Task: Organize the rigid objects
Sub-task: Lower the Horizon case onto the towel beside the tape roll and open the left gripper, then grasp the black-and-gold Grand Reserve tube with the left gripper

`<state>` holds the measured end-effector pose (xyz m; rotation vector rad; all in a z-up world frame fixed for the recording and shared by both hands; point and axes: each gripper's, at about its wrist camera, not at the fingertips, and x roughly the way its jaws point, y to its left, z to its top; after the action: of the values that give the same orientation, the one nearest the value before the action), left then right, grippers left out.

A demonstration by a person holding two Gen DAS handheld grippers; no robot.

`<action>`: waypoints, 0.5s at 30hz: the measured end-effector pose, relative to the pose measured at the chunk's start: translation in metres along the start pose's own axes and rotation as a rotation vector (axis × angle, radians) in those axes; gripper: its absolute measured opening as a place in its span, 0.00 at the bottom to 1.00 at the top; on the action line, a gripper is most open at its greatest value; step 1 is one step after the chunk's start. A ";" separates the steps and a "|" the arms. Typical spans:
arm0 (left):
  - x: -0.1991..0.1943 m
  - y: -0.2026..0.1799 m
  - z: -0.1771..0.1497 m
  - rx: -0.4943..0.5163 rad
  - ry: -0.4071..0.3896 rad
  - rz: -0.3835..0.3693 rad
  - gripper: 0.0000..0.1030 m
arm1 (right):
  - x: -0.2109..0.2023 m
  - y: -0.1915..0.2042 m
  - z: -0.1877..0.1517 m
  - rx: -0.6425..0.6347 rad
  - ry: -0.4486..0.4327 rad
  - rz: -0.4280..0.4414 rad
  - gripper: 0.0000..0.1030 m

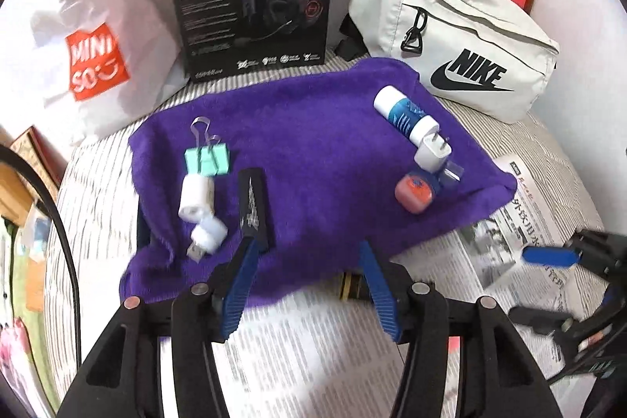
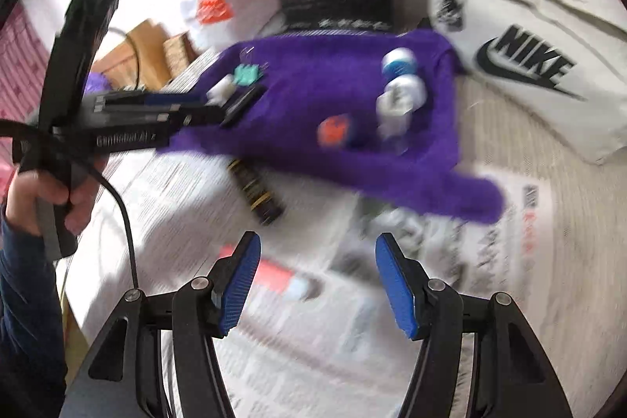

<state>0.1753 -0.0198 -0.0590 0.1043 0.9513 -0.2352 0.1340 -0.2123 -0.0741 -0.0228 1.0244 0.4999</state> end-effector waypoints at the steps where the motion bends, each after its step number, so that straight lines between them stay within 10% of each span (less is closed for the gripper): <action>1: -0.001 0.000 -0.005 -0.011 0.009 -0.004 0.51 | 0.003 0.005 -0.003 -0.013 0.010 -0.001 0.59; 15: 0.030 -0.025 -0.025 -0.167 0.087 -0.065 0.51 | -0.031 0.008 -0.041 0.043 -0.013 -0.059 0.59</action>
<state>0.1661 -0.0440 -0.0977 -0.0706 1.0577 -0.2119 0.0842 -0.2275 -0.0689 -0.0111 1.0183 0.4241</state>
